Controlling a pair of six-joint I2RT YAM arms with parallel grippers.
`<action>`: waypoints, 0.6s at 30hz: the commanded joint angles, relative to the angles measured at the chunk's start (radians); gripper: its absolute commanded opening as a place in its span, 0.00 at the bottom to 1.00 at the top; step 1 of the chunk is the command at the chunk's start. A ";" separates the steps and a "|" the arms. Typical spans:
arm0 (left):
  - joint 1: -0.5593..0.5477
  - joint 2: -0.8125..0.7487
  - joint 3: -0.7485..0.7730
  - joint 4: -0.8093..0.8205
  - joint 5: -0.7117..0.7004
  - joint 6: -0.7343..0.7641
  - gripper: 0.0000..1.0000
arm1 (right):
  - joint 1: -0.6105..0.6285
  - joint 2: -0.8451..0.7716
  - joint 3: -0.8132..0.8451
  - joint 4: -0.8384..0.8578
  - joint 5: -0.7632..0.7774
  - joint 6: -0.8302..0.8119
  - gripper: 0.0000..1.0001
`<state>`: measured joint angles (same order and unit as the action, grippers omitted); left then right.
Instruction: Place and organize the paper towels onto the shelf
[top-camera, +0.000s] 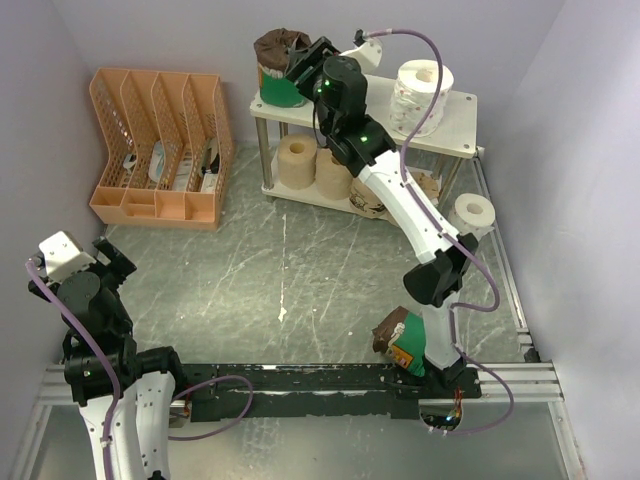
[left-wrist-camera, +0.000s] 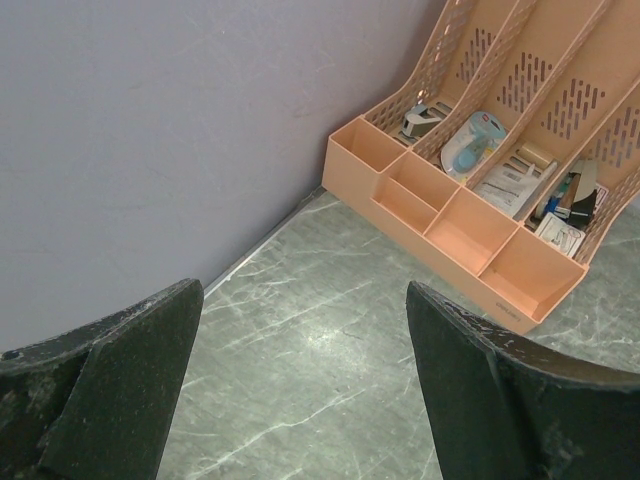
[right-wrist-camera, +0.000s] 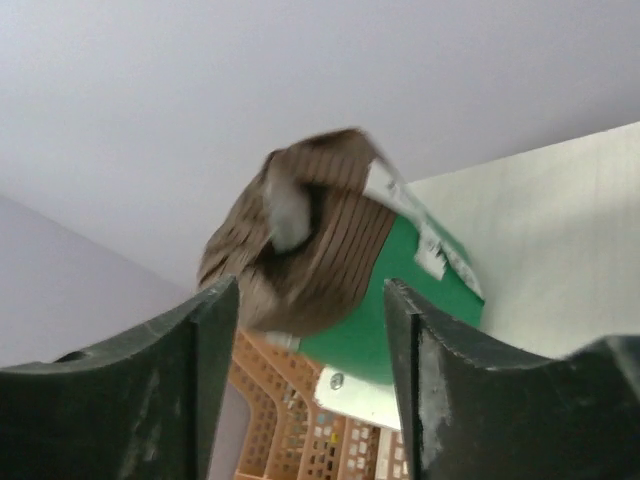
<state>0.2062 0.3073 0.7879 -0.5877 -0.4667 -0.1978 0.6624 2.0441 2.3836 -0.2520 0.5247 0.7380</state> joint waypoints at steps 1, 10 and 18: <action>0.010 0.007 -0.005 0.020 0.009 0.011 0.94 | -0.001 -0.071 -0.031 0.125 -0.053 -0.046 0.66; 0.011 0.009 -0.007 0.022 0.044 0.013 0.94 | 0.149 -0.346 -0.374 0.307 0.059 -0.322 1.00; 0.010 0.156 0.032 0.066 0.395 0.180 0.94 | 0.323 -0.747 -0.922 0.352 0.328 -0.513 1.00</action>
<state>0.2081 0.3698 0.7731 -0.5655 -0.3119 -0.1459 1.0092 1.4528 1.6283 0.0803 0.6846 0.3141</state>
